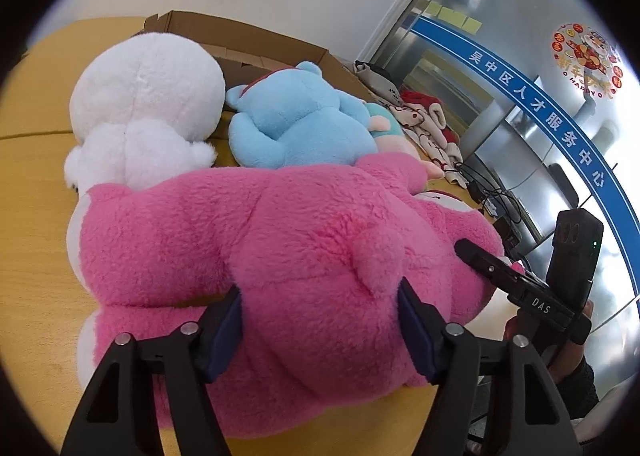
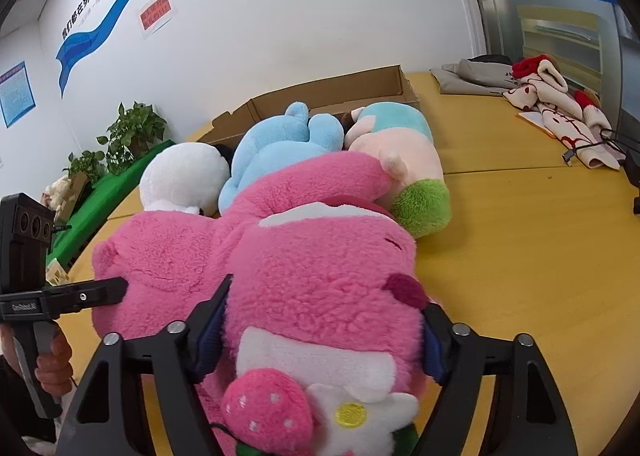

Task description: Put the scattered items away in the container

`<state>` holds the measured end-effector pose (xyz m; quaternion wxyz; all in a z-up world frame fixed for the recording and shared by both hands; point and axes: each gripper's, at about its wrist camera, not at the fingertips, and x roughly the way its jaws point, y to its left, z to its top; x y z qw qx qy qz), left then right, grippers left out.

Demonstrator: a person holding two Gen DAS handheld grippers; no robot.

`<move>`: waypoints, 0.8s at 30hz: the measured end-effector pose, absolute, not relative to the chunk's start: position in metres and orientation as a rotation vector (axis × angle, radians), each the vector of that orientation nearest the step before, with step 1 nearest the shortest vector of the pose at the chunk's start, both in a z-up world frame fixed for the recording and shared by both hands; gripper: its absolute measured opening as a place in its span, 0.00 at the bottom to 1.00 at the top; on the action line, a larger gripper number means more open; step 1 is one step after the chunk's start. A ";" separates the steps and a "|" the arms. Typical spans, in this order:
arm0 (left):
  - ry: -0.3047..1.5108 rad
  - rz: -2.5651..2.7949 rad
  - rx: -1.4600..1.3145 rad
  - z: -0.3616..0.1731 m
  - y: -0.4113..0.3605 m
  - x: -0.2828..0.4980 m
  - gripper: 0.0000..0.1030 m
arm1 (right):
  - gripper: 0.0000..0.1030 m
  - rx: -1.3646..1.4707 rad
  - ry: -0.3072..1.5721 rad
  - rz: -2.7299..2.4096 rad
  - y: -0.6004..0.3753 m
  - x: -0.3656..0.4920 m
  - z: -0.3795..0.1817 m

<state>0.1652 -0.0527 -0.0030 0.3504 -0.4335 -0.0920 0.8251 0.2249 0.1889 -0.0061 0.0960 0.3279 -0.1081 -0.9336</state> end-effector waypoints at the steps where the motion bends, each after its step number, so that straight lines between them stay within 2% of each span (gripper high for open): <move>1: -0.233 2.134 -1.119 0.001 -0.053 0.167 0.63 | 0.75 0.964 -0.324 -2.771 0.188 0.228 -0.002; 12: -0.156 2.235 -0.911 0.082 -0.059 0.162 0.63 | 0.75 0.754 -0.318 -2.813 0.177 0.224 0.065; 24: -0.138 2.296 -0.680 0.180 -0.055 0.094 0.63 | 0.74 0.485 -0.173 -2.875 0.164 0.157 0.175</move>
